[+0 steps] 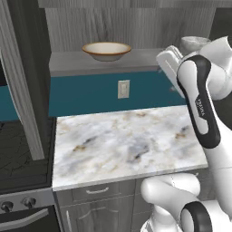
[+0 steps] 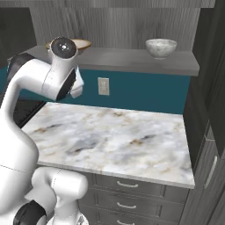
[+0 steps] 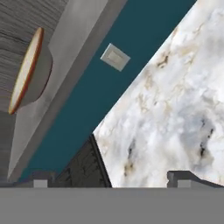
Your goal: Take the smaller bowl and place it next to the appetizer plate on the dining counter , and place the larger bowl next to the plate with cooked food.
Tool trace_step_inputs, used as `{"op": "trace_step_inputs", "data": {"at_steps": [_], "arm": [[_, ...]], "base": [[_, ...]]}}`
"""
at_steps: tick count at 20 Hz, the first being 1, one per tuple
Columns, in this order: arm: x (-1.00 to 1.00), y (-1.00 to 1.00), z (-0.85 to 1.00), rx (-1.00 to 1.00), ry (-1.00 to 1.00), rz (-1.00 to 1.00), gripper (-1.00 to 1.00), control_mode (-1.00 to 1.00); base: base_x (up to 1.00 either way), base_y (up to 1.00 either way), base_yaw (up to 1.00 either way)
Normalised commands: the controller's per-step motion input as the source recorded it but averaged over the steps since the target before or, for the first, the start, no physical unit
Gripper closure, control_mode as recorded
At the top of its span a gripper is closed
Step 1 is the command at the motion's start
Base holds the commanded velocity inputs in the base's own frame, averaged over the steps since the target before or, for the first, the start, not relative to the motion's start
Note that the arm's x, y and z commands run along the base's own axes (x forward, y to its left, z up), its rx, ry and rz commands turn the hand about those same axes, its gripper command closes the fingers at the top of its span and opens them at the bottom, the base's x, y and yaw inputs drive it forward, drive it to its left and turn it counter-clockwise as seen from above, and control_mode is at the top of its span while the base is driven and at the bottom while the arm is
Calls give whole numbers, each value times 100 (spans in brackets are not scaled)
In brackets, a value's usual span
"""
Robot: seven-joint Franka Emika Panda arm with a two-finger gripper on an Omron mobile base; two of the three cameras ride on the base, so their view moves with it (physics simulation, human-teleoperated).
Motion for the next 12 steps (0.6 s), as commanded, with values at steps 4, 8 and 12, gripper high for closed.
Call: {"op": "trace_step_inputs", "data": {"at_steps": [4, 8, 12], "arm": [[29, 14, 90, 23, -27, -8, -100, -100], [42, 8, 50, 9, -9, -10, -100, -100], [46, 14, 33, -2, 9, -11, -100, -100]], "base": [[0, 0, 0], [0, 0, 0], [0, 0, 0]]}}
